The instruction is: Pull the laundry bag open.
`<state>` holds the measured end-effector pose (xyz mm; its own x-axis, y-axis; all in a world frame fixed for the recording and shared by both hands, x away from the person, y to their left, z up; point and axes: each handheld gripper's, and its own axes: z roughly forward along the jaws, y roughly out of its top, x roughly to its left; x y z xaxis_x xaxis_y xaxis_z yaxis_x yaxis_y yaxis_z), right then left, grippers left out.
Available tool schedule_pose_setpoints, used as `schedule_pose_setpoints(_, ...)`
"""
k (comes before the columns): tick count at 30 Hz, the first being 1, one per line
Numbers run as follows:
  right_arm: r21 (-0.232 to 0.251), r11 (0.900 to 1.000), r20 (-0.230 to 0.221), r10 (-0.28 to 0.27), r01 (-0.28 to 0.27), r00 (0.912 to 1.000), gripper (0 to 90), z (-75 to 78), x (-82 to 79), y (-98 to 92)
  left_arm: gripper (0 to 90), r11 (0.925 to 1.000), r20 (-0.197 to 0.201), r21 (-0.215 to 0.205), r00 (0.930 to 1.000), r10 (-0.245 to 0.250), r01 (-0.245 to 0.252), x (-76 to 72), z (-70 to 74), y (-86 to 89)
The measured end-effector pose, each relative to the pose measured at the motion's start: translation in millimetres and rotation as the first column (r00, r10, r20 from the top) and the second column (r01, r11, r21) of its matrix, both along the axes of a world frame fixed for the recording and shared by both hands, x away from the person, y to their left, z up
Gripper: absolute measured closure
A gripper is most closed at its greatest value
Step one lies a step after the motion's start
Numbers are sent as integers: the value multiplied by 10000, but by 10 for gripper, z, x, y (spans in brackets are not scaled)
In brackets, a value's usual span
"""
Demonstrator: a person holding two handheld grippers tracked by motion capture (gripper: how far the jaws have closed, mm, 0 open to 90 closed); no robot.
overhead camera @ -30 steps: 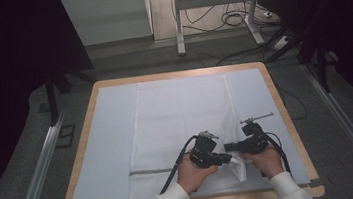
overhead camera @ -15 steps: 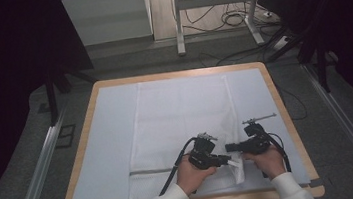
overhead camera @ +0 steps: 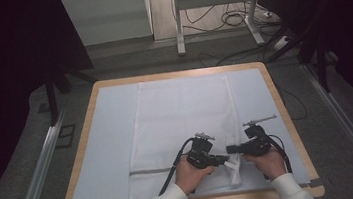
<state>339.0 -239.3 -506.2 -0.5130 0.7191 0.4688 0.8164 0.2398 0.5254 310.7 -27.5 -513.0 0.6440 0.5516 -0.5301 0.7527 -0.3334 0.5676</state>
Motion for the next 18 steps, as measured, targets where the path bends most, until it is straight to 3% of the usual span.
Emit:
schedule_pose_setpoints(5,-70,10000,74,-1,2,10000,883,4,-14,3,865,9997,-15,227,10000,89,-89,29,-40,12)
schedule_pose_setpoints(7,-57,10000,64,10,-9,10000,883,4,-14,-9,865,9999,-228,11,9997,113,-113,43,-60,36)
schedule_pose_setpoints(18,21,9999,110,-105,105,9999,884,9,-8,-40,865,9987,-44,455,9998,211,-209,42,-63,96)
